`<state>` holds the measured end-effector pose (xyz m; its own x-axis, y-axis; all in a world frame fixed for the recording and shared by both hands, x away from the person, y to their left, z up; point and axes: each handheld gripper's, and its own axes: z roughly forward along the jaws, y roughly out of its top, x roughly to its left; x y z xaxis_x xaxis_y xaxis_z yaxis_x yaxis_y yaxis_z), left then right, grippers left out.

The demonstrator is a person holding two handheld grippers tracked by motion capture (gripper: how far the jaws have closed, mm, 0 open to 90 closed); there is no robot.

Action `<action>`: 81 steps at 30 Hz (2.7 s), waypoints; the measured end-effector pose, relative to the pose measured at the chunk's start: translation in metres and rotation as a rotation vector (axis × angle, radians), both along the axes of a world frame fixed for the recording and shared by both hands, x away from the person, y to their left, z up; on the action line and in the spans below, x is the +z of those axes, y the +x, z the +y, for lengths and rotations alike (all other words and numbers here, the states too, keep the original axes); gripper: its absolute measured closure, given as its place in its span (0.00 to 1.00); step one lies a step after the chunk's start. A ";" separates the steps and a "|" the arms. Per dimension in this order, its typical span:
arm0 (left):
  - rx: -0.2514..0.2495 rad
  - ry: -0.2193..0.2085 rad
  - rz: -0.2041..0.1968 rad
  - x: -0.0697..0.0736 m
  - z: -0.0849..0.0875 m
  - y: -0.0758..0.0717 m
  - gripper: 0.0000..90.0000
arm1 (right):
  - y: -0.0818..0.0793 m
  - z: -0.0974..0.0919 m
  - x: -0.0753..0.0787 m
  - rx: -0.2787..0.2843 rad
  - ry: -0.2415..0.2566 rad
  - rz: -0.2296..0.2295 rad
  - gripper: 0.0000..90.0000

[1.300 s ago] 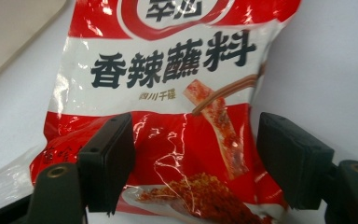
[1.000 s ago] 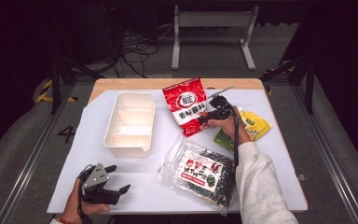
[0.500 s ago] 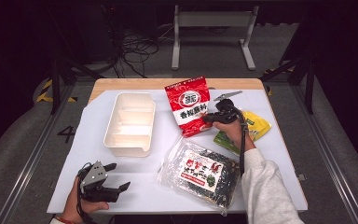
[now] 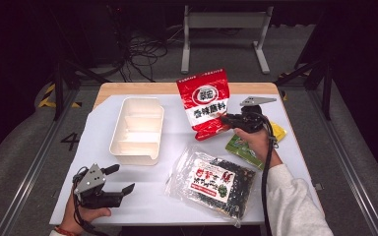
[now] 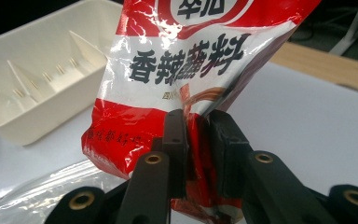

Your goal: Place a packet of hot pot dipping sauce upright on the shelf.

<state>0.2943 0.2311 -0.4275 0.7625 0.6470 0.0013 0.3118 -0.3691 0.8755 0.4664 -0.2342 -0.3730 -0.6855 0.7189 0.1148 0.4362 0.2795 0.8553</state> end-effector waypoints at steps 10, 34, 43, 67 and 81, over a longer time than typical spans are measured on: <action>-0.037 -0.030 0.004 0.018 -0.026 0.011 0.19 | -0.043 -0.006 0.007 0.064 0.070 -0.090 0.86; -0.165 -0.160 0.051 0.041 -0.126 0.057 0.32 | -0.118 0.027 -0.006 0.259 0.132 -0.182 0.85; -0.195 -0.171 0.062 0.041 -0.129 0.058 0.58 | -0.126 0.044 -0.014 0.294 0.120 -0.183 0.85; -0.224 -0.111 -0.030 0.058 -0.114 0.056 0.99 | -0.141 0.035 -0.008 0.259 0.046 -0.133 0.43; -0.132 -0.093 -0.112 0.095 -0.064 0.077 0.99 | -0.169 -0.023 -0.017 0.136 -0.054 -0.115 0.34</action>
